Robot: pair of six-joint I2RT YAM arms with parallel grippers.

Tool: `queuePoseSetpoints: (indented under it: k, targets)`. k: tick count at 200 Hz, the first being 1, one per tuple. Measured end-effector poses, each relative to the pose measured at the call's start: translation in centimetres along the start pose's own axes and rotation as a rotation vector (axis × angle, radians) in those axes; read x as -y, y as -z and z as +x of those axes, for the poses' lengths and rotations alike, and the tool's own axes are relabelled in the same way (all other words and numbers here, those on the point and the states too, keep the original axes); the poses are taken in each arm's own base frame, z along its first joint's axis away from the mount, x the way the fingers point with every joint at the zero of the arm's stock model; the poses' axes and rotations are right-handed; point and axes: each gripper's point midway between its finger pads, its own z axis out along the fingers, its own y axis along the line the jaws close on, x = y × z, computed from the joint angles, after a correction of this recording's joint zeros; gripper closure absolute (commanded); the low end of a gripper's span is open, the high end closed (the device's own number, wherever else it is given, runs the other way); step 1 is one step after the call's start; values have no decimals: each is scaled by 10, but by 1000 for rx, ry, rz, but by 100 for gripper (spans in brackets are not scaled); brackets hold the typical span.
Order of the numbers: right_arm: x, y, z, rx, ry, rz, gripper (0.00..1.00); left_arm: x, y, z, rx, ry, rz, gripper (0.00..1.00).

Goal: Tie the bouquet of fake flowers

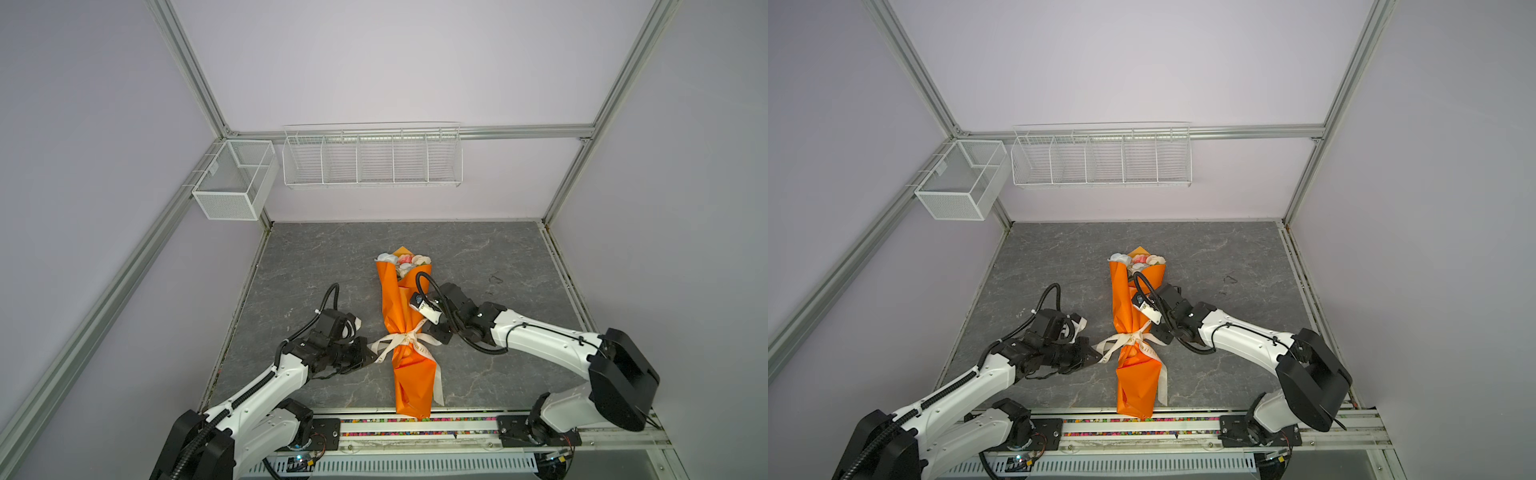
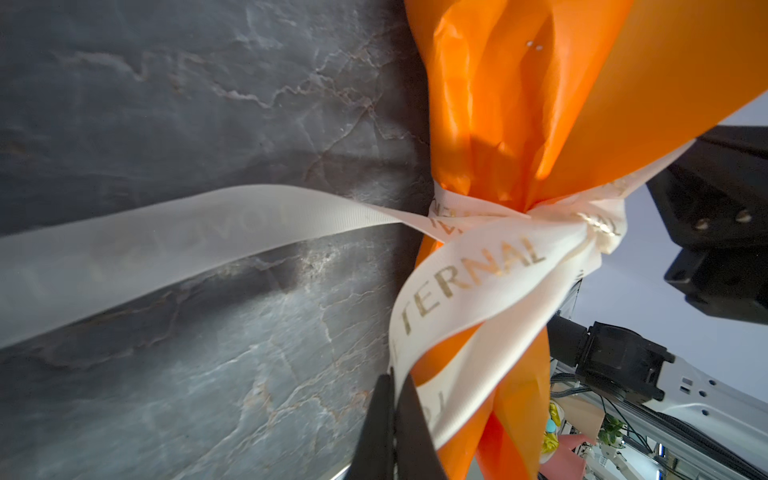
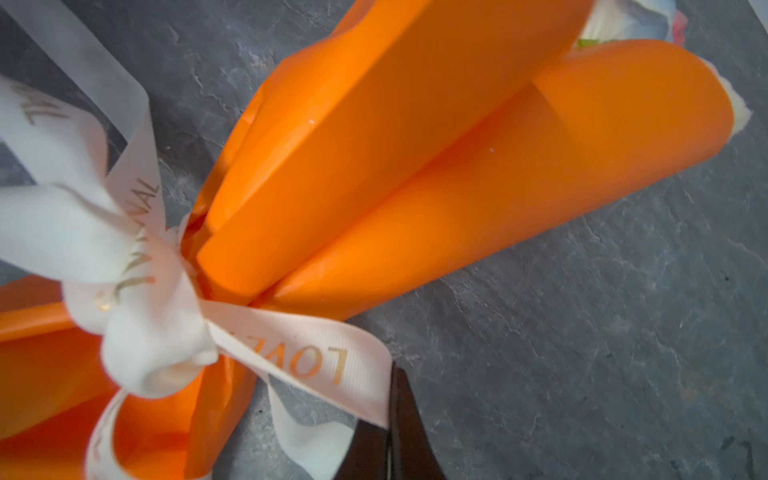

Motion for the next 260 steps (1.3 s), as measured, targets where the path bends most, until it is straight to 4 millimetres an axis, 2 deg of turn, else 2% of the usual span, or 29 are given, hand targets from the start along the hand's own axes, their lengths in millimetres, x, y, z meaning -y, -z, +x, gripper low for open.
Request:
queuePoseSetpoints:
  k: [67,115,157,217,241,260]
  targets:
    - [2,-2,35,-151,-358,32,93,-1,5,12,-22,40,18,100]
    - [3,-10,46,-198,-458,47,93,-37,1,31,-23,155,-66,100]
    - [12,-13,56,-227,-524,77,93,-37,6,24,35,153,-74,100]
    - [26,-12,72,-257,-587,125,93,-51,11,13,110,160,-157,100]
    - [34,-10,87,-281,-622,149,93,-42,16,1,152,141,-149,100]
    - [41,-6,90,-283,-641,167,93,-31,21,-10,183,115,-145,100]
